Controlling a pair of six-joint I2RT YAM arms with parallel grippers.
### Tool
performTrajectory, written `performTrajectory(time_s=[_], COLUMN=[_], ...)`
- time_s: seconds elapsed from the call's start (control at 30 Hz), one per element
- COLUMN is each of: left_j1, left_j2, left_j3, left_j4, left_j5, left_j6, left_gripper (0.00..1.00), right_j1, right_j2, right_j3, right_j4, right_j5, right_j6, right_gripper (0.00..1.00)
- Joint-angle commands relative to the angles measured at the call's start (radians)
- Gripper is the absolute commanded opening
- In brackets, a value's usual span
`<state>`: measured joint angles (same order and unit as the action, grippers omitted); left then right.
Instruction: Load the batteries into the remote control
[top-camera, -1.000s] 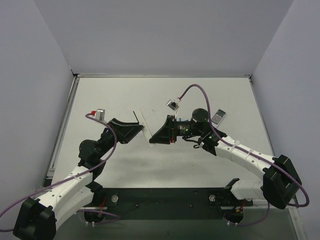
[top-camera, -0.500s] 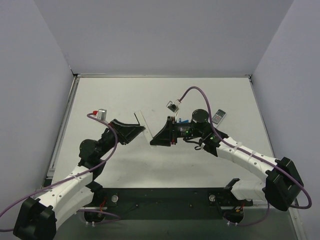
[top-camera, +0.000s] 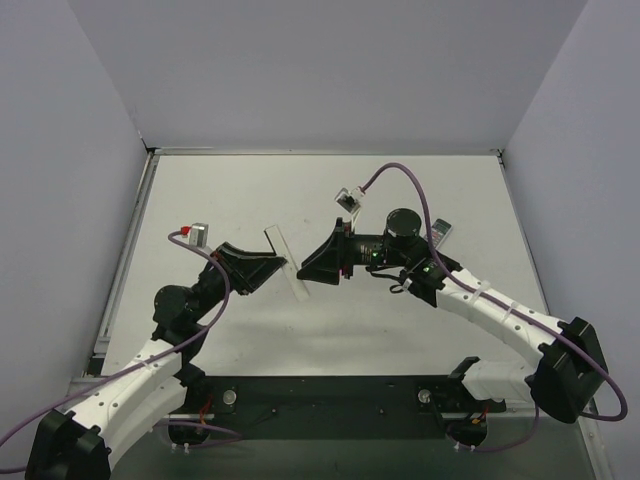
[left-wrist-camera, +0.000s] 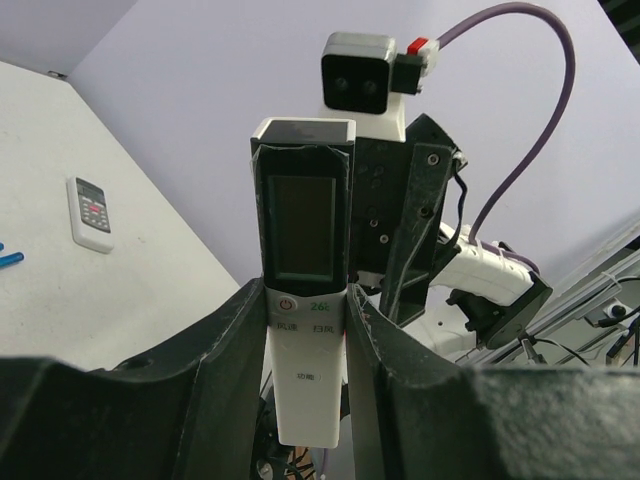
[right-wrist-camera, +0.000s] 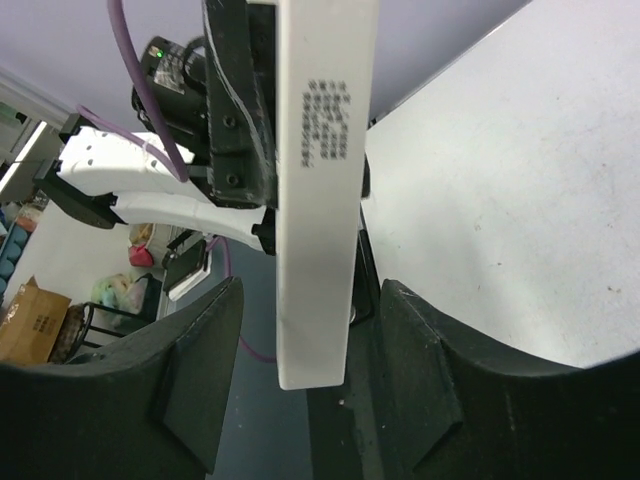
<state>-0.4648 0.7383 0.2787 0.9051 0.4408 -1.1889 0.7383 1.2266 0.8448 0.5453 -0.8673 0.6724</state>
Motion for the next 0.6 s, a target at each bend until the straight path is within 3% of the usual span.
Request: performTrajectory(time_s=[0.0,0.43,0.57], left_j1=[0.000,-0.005,-0.005], left_j2=[-0.034,-0.024,-0.019], left_j3=[-0.012,-0.001,0.004], left_j4=[0.011,0.028,0.034], left_j5=[-0.011,-0.007,-0.007], left_j6=[0.017,0.018,0.014], left_gripper=[0.00,0.00,0.00], right_j1=[-0.007,-0.005,-0.005], right_j2=[0.013,0.082,0.090], right_j3=[0.088,0.131,0.129], right_j4=[0.068,0.094,0.099], right_j5=[-0.010,-0.030,-0.041], right_j6=[-0.004,0.033,0.038], right_gripper=[0.51,0.42,0.33])
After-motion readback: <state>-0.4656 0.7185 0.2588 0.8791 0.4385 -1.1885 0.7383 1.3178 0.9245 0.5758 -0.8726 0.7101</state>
